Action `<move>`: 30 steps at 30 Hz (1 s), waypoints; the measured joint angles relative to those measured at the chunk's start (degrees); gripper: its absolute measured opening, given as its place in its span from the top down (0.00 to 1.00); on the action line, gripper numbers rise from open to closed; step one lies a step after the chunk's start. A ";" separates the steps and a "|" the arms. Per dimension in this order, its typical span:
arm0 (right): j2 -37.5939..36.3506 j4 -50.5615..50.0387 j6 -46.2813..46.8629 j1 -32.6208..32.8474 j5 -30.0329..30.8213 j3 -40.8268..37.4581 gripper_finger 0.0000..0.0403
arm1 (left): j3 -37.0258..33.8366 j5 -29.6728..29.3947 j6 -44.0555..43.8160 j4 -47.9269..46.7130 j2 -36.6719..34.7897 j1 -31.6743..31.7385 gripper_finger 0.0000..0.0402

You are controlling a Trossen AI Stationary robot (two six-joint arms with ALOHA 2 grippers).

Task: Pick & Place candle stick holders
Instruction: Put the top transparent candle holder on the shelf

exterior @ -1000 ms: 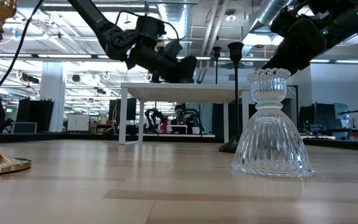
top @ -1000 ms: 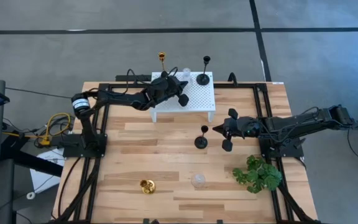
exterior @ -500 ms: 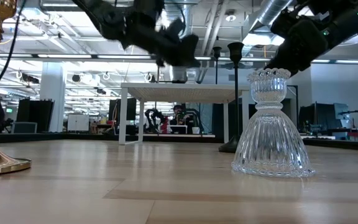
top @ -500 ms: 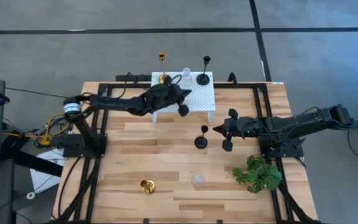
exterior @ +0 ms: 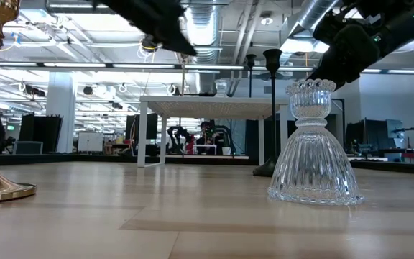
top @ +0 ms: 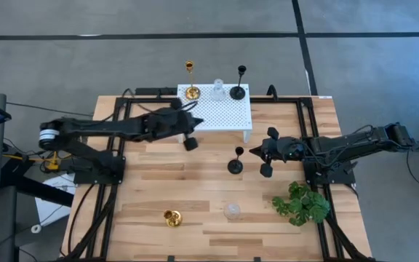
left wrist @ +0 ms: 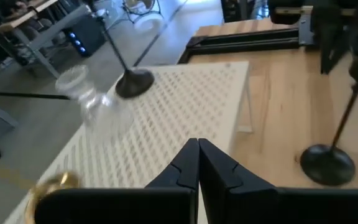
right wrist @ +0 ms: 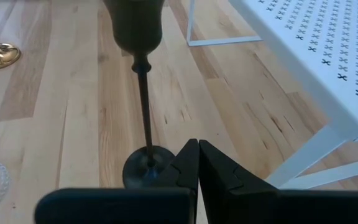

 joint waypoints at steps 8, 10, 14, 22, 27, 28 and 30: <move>0.00 -0.42 -1.37 -0.30 3.73 0.46 1.00 | -17.68 0.26 -4.15 1.49 -18.45 -0.01 0.99; 0.00 -0.29 -2.23 -0.75 3.73 1.63 1.00 | -21.32 1.09 -4.33 1.80 -23.02 -0.01 0.99; 0.00 -1.73 -2.61 -1.86 3.67 4.84 1.00 | -27.55 3.01 -5.68 2.39 -30.71 -0.82 0.99; 0.64 -6.27 -8.69 -6.37 3.53 12.68 1.00 | -35.64 3.07 -6.57 3.69 -40.09 -2.22 0.99; 4.92 -6.47 -12.14 -13.97 -4.44 17.62 1.00 | -37.19 3.16 -6.59 5.97 -41.33 -2.61 0.99; 6.49 -6.55 -12.20 -15.67 -5.92 18.63 1.00 | -37.19 3.59 -6.59 6.36 -41.32 -2.61 0.99; 10.06 -6.42 -12.24 -19.04 -7.80 20.91 1.00 | -37.19 4.93 -6.50 7.31 -41.17 -2.61 0.99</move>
